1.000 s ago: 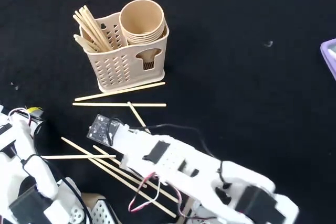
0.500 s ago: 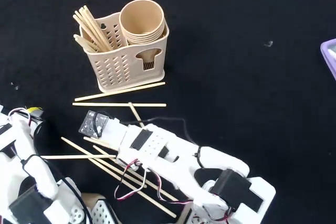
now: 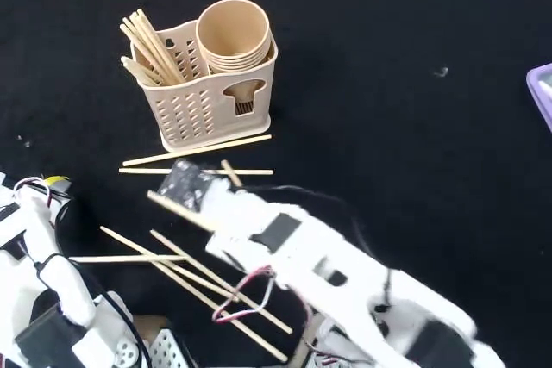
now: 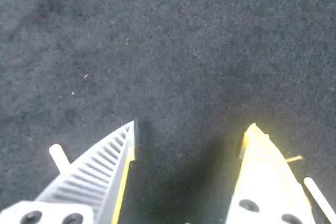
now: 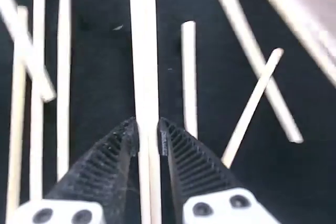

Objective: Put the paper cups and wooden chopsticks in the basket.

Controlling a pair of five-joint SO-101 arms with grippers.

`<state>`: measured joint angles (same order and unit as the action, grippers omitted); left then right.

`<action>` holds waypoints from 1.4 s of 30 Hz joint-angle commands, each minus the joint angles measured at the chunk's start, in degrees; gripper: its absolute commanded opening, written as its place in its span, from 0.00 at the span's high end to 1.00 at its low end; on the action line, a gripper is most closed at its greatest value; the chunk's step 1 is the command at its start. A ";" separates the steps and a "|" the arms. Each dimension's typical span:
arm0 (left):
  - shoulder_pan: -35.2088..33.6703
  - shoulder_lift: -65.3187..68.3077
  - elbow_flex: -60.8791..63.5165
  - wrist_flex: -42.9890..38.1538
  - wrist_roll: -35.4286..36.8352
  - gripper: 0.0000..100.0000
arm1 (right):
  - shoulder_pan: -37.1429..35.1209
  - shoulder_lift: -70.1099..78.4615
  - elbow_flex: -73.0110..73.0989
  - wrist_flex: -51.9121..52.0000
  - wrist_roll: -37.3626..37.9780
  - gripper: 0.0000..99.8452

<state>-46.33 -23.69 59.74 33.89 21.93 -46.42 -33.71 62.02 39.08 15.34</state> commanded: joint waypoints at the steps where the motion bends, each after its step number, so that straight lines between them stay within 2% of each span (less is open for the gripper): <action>1: 0.57 -1.93 -0.31 -0.79 -0.53 0.68 | 2.37 -11.82 0.31 0.09 0.26 0.99; 5: 0.57 -1.93 -0.31 -0.79 -0.53 0.68 | 2.11 -22.11 -3.21 -0.53 0.00 0.99; 9: 0.57 -1.93 -0.31 -0.79 -0.53 0.68 | 2.46 -28.35 -11.47 -0.79 -6.42 0.99; 11: 0.57 -1.93 -0.31 -0.79 -0.53 0.68 | 2.46 -28.44 -15.69 -4.22 -8.79 0.99; 15: 0.57 -1.93 -0.31 -0.79 -0.53 0.68 | 2.55 -24.13 -19.21 -20.48 -10.20 0.99; 21: 0.57 -1.93 -0.31 -0.79 -0.53 0.68 | 2.81 -9.45 -19.56 -52.75 -9.85 0.99; 24: 0.57 -1.93 -0.31 -0.79 -0.53 0.68 | 5.27 -0.48 -22.81 -62.51 -9.85 0.99; 30: 0.66 -1.93 -0.31 -0.79 -0.53 0.68 | 11.25 16.92 -36.53 -63.30 -10.29 0.99; 35: 1.63 -1.93 -0.31 -0.79 -0.70 0.68 | 11.52 27.12 -44.00 -63.30 -9.93 0.99; 38: 2.15 -1.93 -0.31 -0.70 -3.52 0.68 | 11.25 29.49 -44.00 -62.59 -9.93 0.99; 42: 2.15 -1.93 -0.31 -0.70 -3.87 0.68 | 11.25 28.35 -45.32 -48.18 -10.29 0.99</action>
<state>-45.01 -23.69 59.74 33.89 19.03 -36.13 -3.65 21.23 -18.07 5.58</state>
